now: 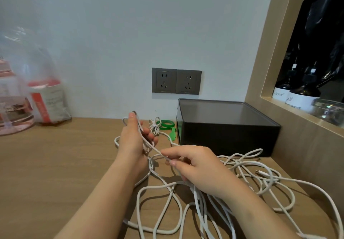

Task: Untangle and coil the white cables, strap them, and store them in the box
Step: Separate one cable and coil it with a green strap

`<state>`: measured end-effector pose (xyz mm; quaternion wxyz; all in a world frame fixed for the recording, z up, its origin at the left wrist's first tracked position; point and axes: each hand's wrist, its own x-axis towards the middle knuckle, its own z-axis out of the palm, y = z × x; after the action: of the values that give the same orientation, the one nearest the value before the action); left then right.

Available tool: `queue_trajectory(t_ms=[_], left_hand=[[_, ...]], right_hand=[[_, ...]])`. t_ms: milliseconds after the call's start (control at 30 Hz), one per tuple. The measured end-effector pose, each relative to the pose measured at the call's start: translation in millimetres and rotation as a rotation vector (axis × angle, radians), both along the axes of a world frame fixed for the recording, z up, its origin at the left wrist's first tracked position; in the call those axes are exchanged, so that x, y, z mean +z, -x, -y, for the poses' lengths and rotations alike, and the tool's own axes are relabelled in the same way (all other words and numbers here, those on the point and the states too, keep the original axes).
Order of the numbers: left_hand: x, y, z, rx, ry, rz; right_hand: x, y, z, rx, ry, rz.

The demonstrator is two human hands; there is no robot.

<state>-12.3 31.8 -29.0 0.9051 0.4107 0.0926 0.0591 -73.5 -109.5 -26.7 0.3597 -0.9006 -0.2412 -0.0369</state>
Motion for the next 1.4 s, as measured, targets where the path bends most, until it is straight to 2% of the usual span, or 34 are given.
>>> queue_trajectory(t_ms=[200,300,367,500,667,767,800,967,1100,1200,1300,1400], left_hand=[[5,3,-9,-0.274,0.502,-0.042],[4,1,-19,-0.328,0.604,-0.020],[4,0,-23,-0.317,0.481,-0.011],[11,7,-22,-0.191,-0.107,0.114],[15,28,-11,-0.353,-0.951,0.271],[7,29,3,-0.370,-1.362,0.359],[4,29,6,-0.338,-1.432,0.374],[-1,29,10,-0.316,-1.373,0.384],[1,31,5,-0.213,-1.382,0.423],[3,31,1,-0.144,-1.428,0.436],[2,31,-3,-0.120,-1.380,0.402],[-3,25,-6,-0.173,-1.137,0.318]], right_hand=[[2,-1,4,0.008,-0.037,-0.065],[5,0,9,-0.069,0.069,-0.050],[6,-1,16,-0.181,0.123,-0.016],[7,-6,33,-0.396,0.141,0.118],[8,-9,35,-0.392,-0.055,0.084],[7,-10,34,-0.395,-0.128,0.054],[7,-11,33,-0.396,-0.131,0.053],[10,-9,31,-0.356,-0.299,0.050],[12,-9,31,-0.319,-0.466,-0.055],[10,-11,33,-0.364,-0.451,-0.066],[6,-15,35,-0.462,-0.396,-0.069],[4,-16,37,-0.510,-0.337,-0.028]])
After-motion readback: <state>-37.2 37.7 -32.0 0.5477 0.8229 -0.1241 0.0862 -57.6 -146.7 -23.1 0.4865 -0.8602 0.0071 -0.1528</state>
